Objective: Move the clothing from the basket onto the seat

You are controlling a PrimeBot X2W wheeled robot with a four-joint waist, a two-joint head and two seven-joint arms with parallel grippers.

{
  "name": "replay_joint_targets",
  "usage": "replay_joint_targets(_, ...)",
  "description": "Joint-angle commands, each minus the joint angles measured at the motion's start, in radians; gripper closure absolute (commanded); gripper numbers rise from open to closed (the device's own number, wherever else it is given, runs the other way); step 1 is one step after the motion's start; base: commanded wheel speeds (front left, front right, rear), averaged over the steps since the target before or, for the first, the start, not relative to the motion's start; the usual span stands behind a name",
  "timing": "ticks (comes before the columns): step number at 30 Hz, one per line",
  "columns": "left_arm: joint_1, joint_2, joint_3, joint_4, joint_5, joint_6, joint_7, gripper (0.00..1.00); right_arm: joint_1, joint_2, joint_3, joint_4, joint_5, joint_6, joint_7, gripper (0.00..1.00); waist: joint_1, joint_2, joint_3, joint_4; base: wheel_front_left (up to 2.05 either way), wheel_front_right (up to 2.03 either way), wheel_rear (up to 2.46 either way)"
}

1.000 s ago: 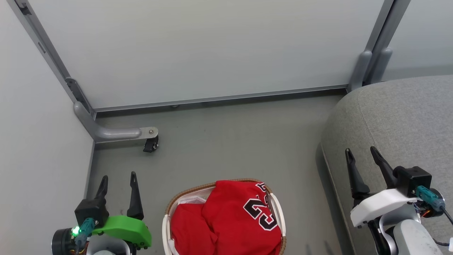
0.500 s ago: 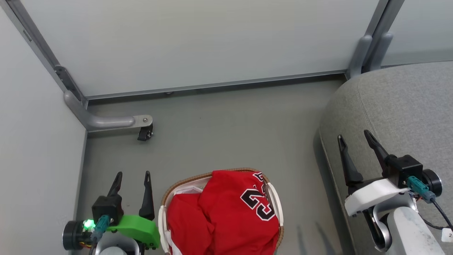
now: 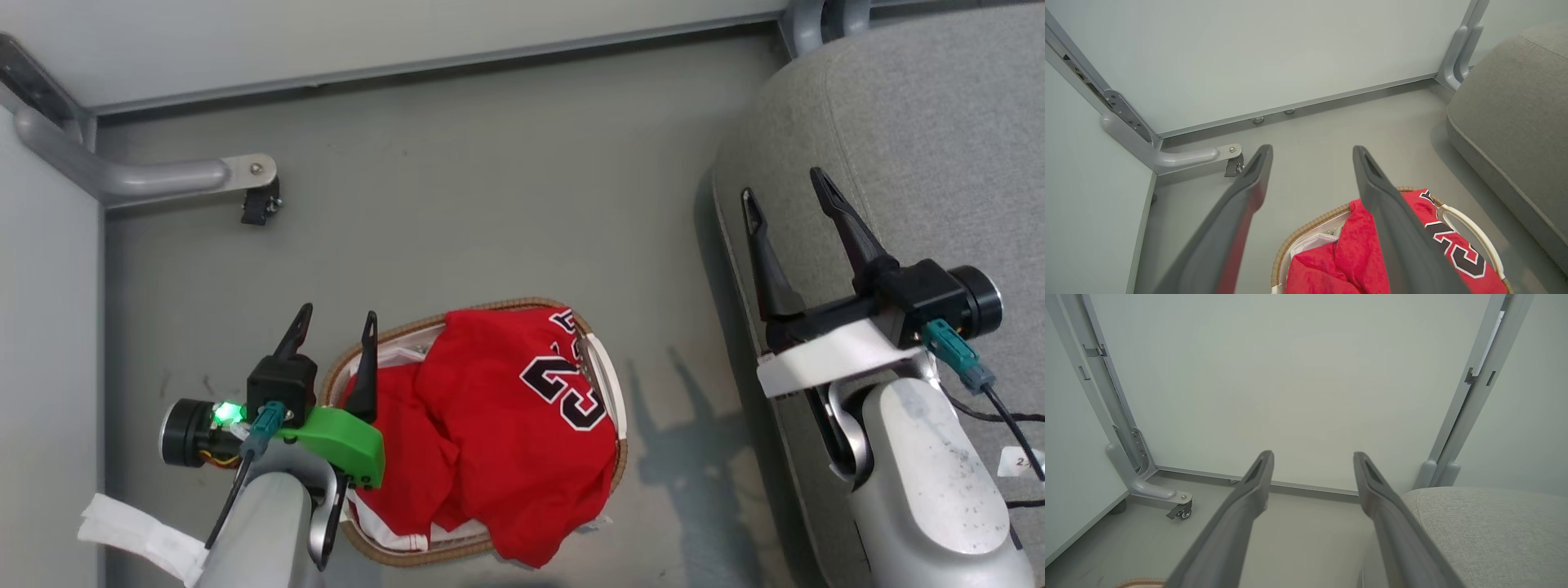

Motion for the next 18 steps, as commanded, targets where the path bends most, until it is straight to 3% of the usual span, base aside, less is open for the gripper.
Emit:
replay_joint_targets(1, -0.038, 0.014, -0.001, 0.016, 0.01, -0.004, 0.0, 0.0, -0.026, 0.005, 0.008, -0.012, 0.0, -0.001, -0.002, 0.0, -0.0001, 0.0, 0.143, -0.08, 0.0, 0.0, 0.0)
replay_joint_targets(18, -0.231, 0.105, -0.148, 0.297, 0.128, -0.024, 0.0, 0.0, -0.114, 0.015, 0.093, -0.077, 0.094, -0.001, -0.002, 0.0, -0.0001, 0.0, 0.389, -0.203, 0.0, 0.0, 0.0)
